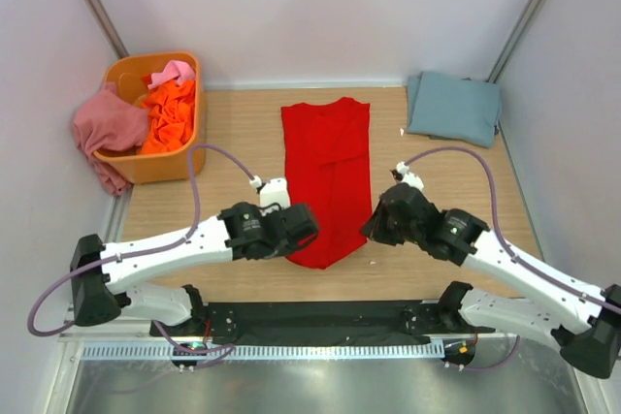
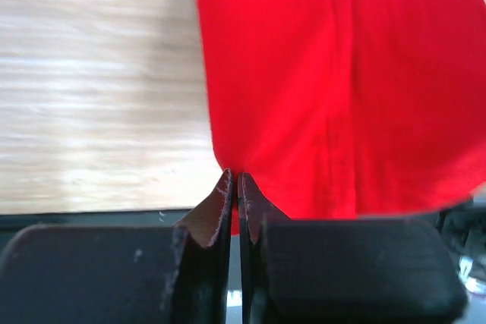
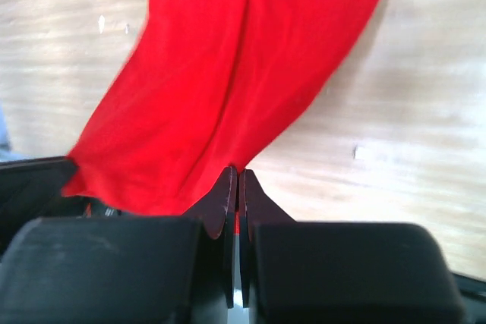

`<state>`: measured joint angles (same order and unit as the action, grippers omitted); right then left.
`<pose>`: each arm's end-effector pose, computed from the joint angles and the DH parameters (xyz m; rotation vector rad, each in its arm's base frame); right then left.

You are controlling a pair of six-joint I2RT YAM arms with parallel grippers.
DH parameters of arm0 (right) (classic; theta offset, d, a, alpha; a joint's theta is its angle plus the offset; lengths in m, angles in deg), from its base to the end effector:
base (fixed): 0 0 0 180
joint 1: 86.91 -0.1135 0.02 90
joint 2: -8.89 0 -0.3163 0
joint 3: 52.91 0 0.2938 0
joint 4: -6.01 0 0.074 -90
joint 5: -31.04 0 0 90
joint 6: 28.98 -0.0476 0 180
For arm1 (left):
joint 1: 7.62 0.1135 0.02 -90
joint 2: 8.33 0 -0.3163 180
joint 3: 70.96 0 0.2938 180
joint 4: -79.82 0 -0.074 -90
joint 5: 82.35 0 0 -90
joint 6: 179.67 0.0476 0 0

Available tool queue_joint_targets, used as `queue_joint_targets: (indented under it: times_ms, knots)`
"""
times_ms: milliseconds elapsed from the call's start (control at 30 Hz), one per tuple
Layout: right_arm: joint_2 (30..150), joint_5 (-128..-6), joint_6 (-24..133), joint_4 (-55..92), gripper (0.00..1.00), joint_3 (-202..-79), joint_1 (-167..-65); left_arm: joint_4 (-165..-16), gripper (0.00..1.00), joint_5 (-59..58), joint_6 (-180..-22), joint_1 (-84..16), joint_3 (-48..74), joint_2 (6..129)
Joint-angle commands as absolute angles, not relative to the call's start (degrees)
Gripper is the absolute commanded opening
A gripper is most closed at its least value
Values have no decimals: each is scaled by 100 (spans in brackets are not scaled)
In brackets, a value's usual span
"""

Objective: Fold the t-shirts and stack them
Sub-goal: Fold the tshirt

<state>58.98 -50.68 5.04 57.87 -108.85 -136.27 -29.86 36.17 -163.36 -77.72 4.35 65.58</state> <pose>0.1312 0.1423 0.2989 0.2156 2.4716 0.6877 0.1125 -0.2440 0.3165 -0.2002 2.5430 -0.2494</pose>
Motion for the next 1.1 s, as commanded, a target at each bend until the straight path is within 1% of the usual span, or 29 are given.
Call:
queue_joint_targets:
  times_ms: [0, 33, 100, 200, 300, 467, 667, 900, 1067]
  knots:
    - [6539, -4254, 1134, 5989, 1, -11635, -13595, -2731, 5, 3657, -15569, -7005, 647, 6454]
    - [6732, -3991, 1241, 6050, 1, -12011, -13569, -2784, 5, 3622, -15428, -6863, 700, 6488]
    - [7223, -3831, 1452, 6078, 1, -12339, -13420, -2898, 6, 3420, -14936, -6390, 953, 6585]
    - [7760, -3892, 1839, 5902, 1, -12761, -13061, -3065, 8, 2903, -14251, -5766, 1349, 6962]
    - [8025, -3997, 2129, 5744, 1, -13008, -12761, -3109, 8, 2647, -13707, -5404, 1831, 7524]
    - [8491, -4234, 2498, 5437, 1, -13227, -12199, -3109, 8, 2541, -13169, -5052, 2667, 8551]
    - [9150, -4375, 2771, 5252, 1, -13579, -11882, -3093, 7, 2242, -12791, -4682, 3362, 9397]
    - [9757, -4568, 2982, 5093, 1, -13895, -11539, -2767, 6, 2198, -12412, -4243, 4566, 10311]
    - [10231, -4797, 3140, 4988, 1, -14220, -11319, -2600, 9, 2049, -12219, -3944, 5224, 10987]
